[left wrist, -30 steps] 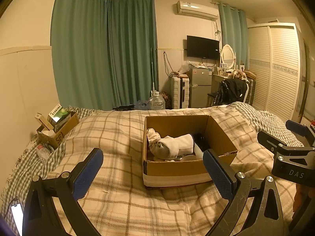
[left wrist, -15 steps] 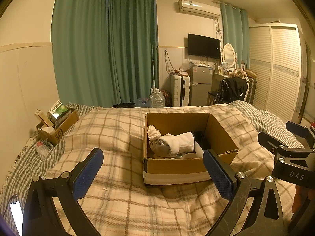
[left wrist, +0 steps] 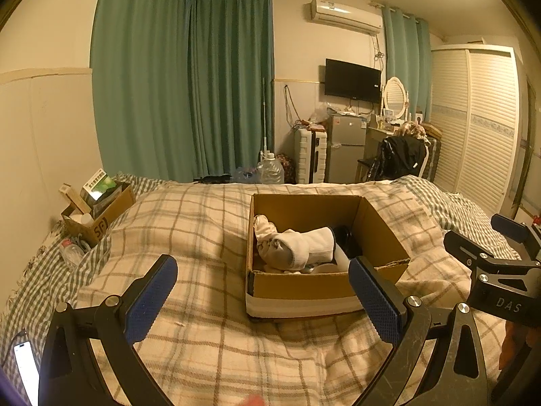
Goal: Organize objects
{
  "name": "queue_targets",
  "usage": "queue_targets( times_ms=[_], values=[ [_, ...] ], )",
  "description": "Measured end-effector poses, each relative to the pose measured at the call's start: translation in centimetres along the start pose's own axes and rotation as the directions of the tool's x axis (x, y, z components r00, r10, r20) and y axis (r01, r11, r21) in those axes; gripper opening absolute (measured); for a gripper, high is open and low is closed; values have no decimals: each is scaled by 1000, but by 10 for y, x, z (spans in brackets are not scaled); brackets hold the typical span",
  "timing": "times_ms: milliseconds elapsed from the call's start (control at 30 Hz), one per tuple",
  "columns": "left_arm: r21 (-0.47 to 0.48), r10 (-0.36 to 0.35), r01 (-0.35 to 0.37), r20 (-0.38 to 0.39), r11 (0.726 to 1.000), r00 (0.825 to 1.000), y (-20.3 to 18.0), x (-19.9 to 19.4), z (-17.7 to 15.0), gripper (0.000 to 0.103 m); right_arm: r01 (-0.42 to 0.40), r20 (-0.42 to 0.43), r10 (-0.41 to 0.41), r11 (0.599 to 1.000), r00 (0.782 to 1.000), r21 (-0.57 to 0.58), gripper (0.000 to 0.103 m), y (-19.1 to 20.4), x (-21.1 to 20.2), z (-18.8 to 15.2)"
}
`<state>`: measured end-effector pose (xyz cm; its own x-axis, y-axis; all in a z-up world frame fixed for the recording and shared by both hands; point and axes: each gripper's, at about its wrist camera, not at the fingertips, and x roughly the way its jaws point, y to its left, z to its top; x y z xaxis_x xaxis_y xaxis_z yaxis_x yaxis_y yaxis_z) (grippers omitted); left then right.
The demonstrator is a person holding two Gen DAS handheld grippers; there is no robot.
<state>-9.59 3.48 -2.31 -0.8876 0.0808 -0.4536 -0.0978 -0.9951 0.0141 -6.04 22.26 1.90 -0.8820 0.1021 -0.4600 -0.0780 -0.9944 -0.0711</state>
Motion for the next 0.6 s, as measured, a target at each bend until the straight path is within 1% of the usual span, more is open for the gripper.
queue_targets(
  times_ms=[167, 600],
  values=[
    [4, 20, -20, -1, 1000, 1000, -1, 1, -1, 103, 1, -3, -1, 1000, 1000, -2, 103, 1, 1, 0],
    [-4, 14, -14, -11, 1000, 1000, 1, 2, -1, 103, 2, -5, -2, 1000, 1000, -3, 102, 2, 1, -1]
  ],
)
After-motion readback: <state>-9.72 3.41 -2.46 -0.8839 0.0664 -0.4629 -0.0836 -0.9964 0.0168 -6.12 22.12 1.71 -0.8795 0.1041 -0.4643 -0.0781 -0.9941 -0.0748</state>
